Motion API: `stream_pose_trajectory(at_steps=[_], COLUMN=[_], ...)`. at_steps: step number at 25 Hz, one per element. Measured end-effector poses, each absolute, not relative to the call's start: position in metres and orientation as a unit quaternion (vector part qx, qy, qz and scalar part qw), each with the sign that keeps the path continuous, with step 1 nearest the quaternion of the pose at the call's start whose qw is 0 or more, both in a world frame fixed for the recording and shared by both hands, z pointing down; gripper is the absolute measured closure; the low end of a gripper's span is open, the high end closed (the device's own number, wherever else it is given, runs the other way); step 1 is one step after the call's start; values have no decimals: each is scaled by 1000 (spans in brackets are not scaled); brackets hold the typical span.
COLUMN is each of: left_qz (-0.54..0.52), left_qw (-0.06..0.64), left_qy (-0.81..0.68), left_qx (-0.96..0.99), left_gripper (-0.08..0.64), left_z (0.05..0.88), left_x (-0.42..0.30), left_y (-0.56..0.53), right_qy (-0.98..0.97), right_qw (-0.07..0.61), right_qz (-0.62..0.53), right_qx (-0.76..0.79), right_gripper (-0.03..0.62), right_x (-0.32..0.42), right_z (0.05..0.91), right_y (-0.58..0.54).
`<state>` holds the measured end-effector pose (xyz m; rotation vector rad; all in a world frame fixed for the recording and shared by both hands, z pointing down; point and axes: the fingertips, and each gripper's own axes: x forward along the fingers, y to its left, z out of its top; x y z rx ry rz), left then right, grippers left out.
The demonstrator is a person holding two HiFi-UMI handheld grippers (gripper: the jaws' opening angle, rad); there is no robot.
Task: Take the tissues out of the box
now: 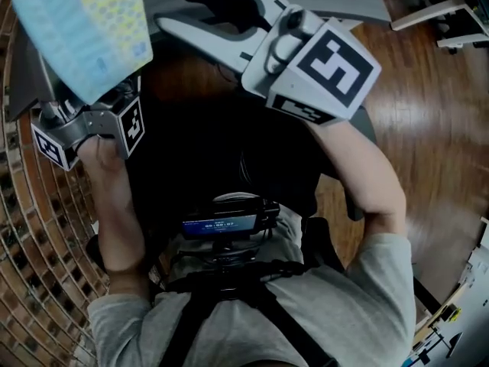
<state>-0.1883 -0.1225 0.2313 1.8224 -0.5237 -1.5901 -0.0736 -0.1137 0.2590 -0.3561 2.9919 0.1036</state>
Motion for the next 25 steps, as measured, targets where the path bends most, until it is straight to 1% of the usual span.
stream_pose_trajectory(at_steps=[7, 12, 17, 25], left_qz=[-612, -589, -582, -580], left_qw=[313, 353, 386, 382], left_qy=[-198, -202, -201, -185], left_qx=[699, 698, 687, 695], left_gripper=[233, 235, 235, 235], left_z=[227, 266, 299, 299], left_x=[-194, -185, -181, -191], left_y=[-112, -101, -89, -78], right_qy=[990, 991, 992, 993], right_qw=[69, 75, 66, 56], right_qz=[46, 39, 39, 37], right_qx=[-111, -103, -97, -96], right_gripper=[457, 457, 457, 457], right_x=[-75, -78, -76, -72], right_z=[256, 259, 262, 267], right_y=[-113, -109, -104, -107])
